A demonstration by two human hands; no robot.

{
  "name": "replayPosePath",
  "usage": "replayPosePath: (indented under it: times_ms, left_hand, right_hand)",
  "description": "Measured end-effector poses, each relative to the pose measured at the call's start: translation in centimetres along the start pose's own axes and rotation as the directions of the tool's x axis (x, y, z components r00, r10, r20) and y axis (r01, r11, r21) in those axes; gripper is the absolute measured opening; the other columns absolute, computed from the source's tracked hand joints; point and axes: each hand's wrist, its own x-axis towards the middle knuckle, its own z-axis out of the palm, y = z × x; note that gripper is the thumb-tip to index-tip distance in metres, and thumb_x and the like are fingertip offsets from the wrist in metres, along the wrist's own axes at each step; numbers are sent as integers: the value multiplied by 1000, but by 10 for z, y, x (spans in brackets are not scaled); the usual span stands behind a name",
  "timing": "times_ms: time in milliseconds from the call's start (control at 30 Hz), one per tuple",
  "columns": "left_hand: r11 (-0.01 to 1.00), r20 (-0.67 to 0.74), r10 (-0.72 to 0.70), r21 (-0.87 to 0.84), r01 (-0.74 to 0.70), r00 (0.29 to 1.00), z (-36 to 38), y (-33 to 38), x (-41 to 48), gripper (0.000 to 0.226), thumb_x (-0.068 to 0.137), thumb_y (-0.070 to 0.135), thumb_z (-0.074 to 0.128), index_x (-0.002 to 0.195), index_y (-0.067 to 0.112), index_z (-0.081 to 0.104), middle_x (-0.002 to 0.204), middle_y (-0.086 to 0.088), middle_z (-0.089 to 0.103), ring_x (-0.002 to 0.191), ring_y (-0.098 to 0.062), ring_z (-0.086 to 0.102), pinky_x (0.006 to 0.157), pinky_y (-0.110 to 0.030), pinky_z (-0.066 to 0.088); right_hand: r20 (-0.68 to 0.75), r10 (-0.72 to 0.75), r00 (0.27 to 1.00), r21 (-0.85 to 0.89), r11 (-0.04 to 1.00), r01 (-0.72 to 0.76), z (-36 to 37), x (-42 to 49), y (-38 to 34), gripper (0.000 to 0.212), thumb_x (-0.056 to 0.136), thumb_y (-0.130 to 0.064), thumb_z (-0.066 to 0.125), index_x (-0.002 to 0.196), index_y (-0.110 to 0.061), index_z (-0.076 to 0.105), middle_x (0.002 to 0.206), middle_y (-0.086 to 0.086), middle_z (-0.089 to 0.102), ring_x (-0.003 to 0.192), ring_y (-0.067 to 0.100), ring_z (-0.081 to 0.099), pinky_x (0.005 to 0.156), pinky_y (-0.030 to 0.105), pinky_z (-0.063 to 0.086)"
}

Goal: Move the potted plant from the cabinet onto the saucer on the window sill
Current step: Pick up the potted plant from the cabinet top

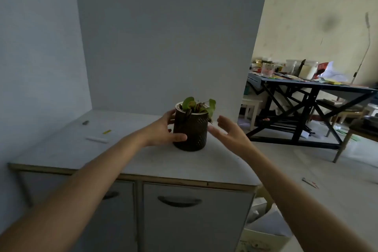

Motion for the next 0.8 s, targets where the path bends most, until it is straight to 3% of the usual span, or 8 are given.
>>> replayPosePath:
  times_ms: [100, 200, 300, 367, 467, 567, 667, 800]
  left_hand:
    - [998, 5, -51, 28, 51, 999, 10, -1, 5, 125, 58, 47, 94, 156, 20, 22, 151, -1, 45, 137, -17, 44, 98, -20, 42]
    - [995, -10, -39, 95, 40, 999, 18, -5, 11, 129, 49, 56, 92, 153, 18, 26, 145, 3, 49, 137, -20, 47, 105, -28, 44]
    - [994, 19, -24, 106, 22, 1000, 17, -9, 13, 132, 45, 50, 95, 154, 20, 27, 149, 1, 49, 139, -19, 46, 116, -43, 41]
    - [991, 39, -9, 135, 3, 999, 15, -13, 14, 122, 48, 41, 97, 150, 24, 32, 144, 5, 54, 134, -13, 50, 115, -43, 43]
    - [986, 60, 17, 166, -27, 998, 13, -16, 13, 109, 49, 32, 96, 142, 32, 39, 134, 15, 58, 123, 2, 53, 111, -37, 46]
    - [987, 56, 19, 158, -28, 998, 12, -16, 13, 117, 49, 32, 96, 148, 25, 35, 140, 8, 57, 130, -10, 53, 113, -41, 44]
    - [989, 57, 35, 142, -43, 998, 13, -17, 13, 120, 50, 32, 97, 151, 23, 31, 144, 6, 54, 134, -12, 51, 114, -41, 44]
    - [992, 33, 53, 117, -56, 998, 13, -19, 14, 112, 51, 30, 99, 146, 26, 40, 135, 13, 60, 122, 5, 56, 105, -30, 48]
  right_hand:
    - [66, 53, 996, -107, 993, -46, 4, 1, 6, 109, 74, -63, 78, 158, -10, 31, 159, 12, 44, 143, 23, 46, 105, 26, 41]
    - [124, 74, 990, -185, 981, -51, 15, 7, 7, 106, 71, -61, 83, 155, -16, 38, 156, 6, 50, 141, 21, 49, 113, 36, 45]
    - [145, 44, 989, -208, 978, -13, 25, 14, 1, 96, 65, -59, 88, 145, -23, 48, 135, -10, 61, 126, 11, 58, 92, 9, 46]
    - [139, 15, 990, -205, 979, 14, 31, 16, -2, 102, 58, -57, 92, 144, -27, 46, 127, -17, 57, 121, 7, 55, 75, -2, 40]
    - [137, -2, 991, -269, 962, 39, 34, 19, -1, 119, 52, -62, 92, 151, -26, 36, 135, -15, 53, 125, 9, 51, 82, 6, 36]
    - [153, 21, 988, -326, 945, 30, 35, 24, 2, 129, 48, -67, 90, 154, -26, 27, 146, -7, 51, 131, 16, 50, 100, 26, 44]
    - [148, 23, 989, -338, 941, 28, 36, 24, 3, 130, 48, -67, 89, 154, -27, 26, 148, -4, 52, 133, 19, 51, 101, 29, 43]
    - [126, 17, 992, -332, 943, 26, 37, 24, 3, 127, 47, -68, 89, 152, -27, 30, 146, -4, 54, 132, 19, 53, 105, 34, 48]
